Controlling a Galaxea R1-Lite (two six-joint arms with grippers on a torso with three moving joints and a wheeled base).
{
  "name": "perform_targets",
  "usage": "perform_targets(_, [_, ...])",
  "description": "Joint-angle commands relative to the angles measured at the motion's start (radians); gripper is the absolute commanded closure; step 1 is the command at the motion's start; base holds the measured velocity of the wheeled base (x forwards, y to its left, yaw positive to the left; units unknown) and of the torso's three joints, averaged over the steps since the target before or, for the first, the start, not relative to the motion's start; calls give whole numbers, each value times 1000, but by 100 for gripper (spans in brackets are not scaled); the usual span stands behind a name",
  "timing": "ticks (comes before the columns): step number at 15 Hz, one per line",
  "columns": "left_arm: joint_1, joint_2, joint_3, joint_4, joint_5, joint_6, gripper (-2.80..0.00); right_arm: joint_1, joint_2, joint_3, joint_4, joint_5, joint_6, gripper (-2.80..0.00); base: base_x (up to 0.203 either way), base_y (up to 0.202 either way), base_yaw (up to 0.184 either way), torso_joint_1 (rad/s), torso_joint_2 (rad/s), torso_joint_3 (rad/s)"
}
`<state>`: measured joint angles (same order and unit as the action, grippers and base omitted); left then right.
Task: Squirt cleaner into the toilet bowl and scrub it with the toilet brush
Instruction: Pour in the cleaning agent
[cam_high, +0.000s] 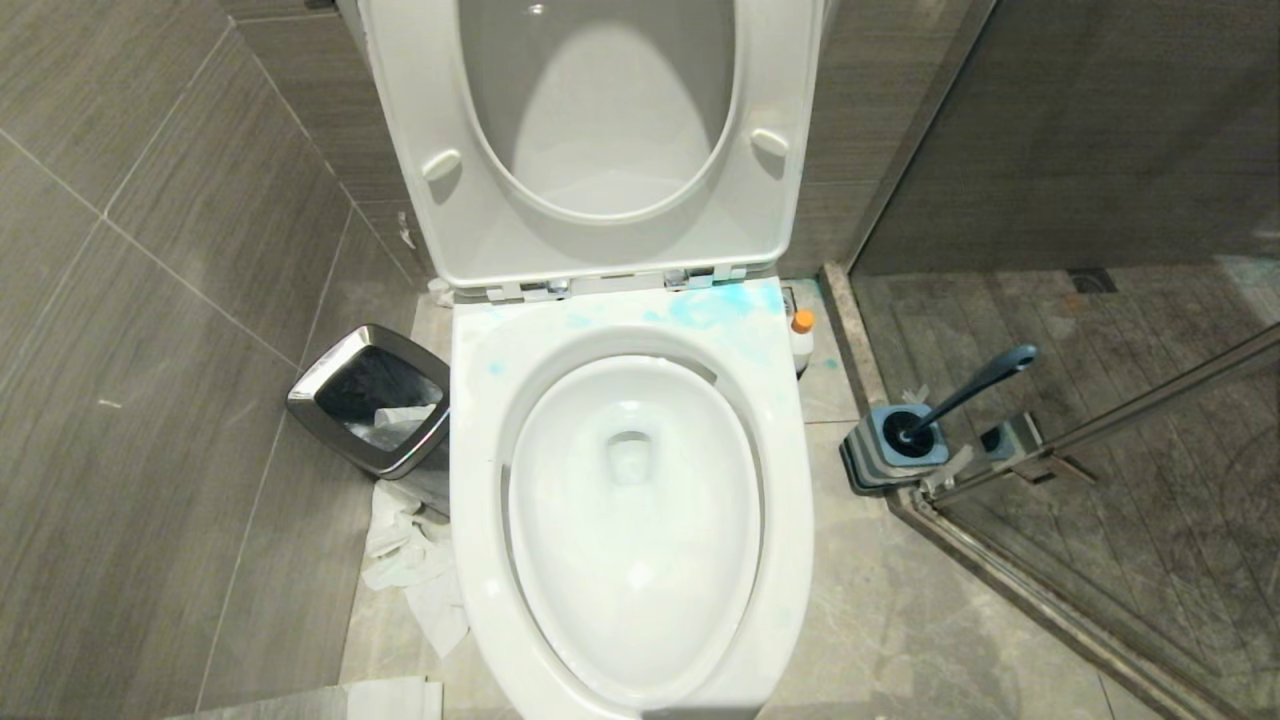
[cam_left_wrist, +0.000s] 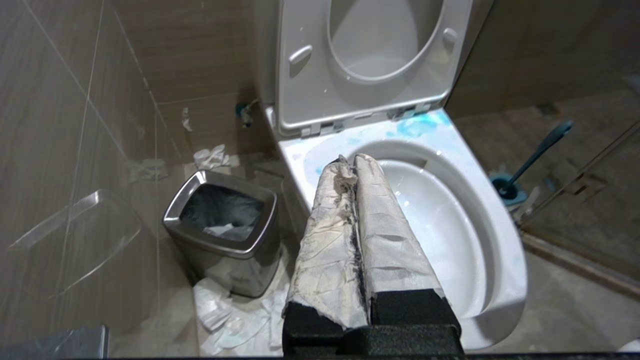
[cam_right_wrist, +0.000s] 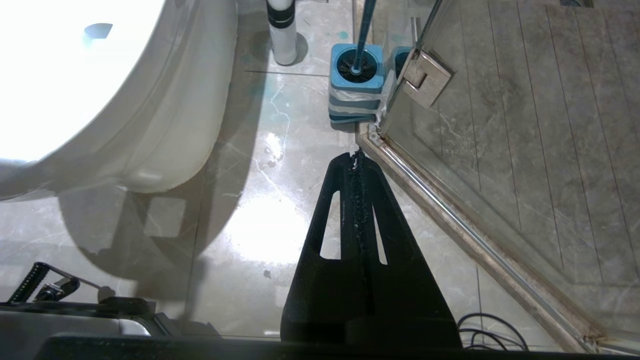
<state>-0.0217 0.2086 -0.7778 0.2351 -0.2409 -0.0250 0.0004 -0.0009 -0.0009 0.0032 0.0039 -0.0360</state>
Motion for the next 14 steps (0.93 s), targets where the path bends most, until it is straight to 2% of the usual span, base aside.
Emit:
perform_targets(1, [6, -58, 76, 2, 0, 37, 0, 0, 1, -1, 0, 1, -1, 0, 0, 0, 0, 0, 0, 0])
perform_targets(5, [17, -206, 294, -11, 31, 107, 0, 0, 1, -1, 0, 0, -1, 0, 0, 0, 0, 0, 0, 0])
perform_targets(8, [19, -209, 364, -20, 76, 123, 0, 1, 1, 0, 0, 1, -1, 0, 0, 0, 0, 0, 0, 0])
perform_targets(11, [19, -209, 476, -21, 197, 133, 0, 0, 1, -1, 0, -1, -1, 0, 0, 0, 0, 0, 0, 0])
perform_targets(14, [19, -209, 625, -79, 254, 134, 0, 0, 1, -1, 0, 1, -1, 0, 0, 0, 0, 0, 0, 0])
